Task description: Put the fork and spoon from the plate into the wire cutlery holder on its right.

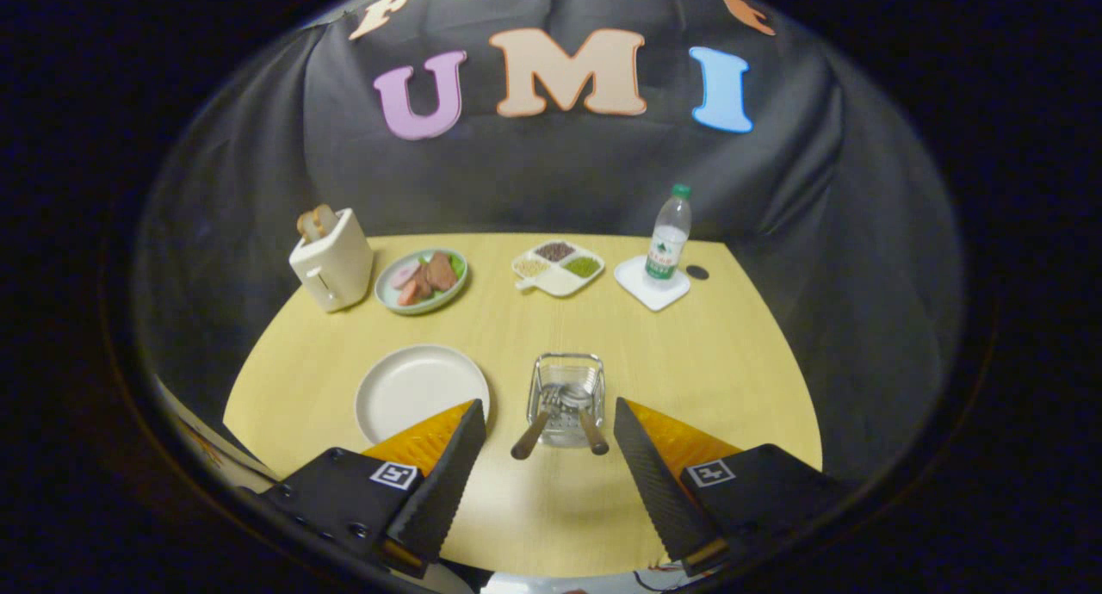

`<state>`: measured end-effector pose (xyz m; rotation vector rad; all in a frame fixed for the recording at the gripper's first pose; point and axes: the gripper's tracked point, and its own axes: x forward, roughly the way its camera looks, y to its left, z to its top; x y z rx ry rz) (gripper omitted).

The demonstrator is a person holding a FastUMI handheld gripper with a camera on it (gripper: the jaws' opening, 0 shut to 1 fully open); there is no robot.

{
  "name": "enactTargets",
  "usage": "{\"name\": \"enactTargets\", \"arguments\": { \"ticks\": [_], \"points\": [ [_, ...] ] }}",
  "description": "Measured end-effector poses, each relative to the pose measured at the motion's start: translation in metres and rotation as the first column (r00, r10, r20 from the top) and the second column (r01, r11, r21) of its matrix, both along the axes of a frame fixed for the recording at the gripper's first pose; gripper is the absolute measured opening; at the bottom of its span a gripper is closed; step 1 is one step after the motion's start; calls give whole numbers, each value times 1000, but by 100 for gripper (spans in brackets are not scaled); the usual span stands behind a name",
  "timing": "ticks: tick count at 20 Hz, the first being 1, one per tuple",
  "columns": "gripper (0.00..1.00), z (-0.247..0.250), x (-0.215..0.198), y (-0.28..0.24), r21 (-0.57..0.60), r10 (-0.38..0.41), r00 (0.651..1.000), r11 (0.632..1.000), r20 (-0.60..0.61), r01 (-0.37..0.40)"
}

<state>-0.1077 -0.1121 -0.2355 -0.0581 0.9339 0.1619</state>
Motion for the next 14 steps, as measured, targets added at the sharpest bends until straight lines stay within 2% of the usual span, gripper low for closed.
{"name": "enactTargets", "arguments": {
  "ticks": [4,8,11,14],
  "points": [
    [96,52,6,28,127,-73,972,991,226,44],
    [96,104,13,42,155,-120,896,986,428,58],
    [96,133,10,45,191,-162,842,979,515,71],
    [96,141,8,43,203,-182,825,976,534,84]
  ]
}}
